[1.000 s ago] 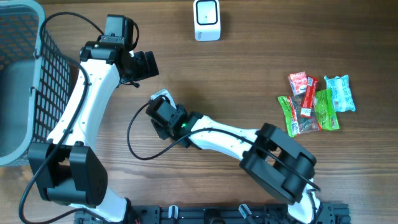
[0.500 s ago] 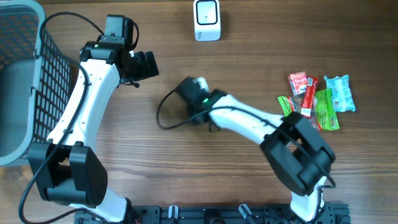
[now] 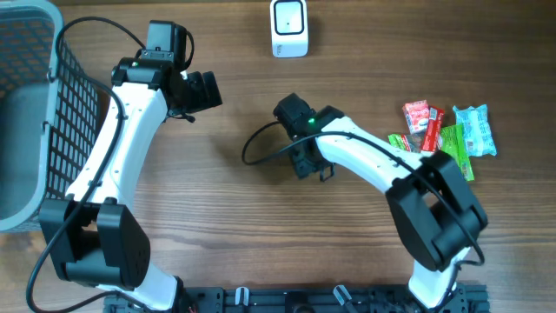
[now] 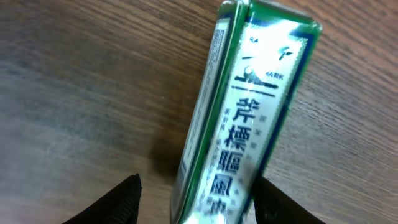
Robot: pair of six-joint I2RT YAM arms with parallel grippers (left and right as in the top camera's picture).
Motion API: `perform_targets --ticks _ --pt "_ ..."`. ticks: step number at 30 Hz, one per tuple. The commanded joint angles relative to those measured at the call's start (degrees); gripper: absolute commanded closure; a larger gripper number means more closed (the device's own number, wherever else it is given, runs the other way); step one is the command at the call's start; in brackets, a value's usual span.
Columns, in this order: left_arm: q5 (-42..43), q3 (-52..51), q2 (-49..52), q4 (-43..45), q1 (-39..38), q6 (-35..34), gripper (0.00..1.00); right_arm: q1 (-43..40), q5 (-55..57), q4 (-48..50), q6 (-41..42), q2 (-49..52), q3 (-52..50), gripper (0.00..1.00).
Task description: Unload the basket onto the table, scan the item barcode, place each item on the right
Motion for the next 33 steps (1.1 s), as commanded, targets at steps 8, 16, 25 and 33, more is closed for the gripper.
perform_targets --ticks 8,16,25,33 --pt "-0.5 -0.1 0.3 0.2 0.1 0.3 0.00 -0.6 -1.8 -1.0 6.4 -10.2 0.4 0.46" --pt "-0.5 -0.1 0.3 0.2 0.1 0.3 0.00 -0.6 -6.0 9.3 5.6 -9.6 -9.4 0.45" --pt "-0.5 -0.1 0.3 0.2 0.1 0.3 0.00 -0.7 -6.4 14.7 4.4 -9.6 -13.1 0.95" --pt "-0.5 -0.1 0.3 0.2 0.1 0.3 0.00 -0.7 -1.2 15.4 7.4 -9.6 -13.1 0.95"
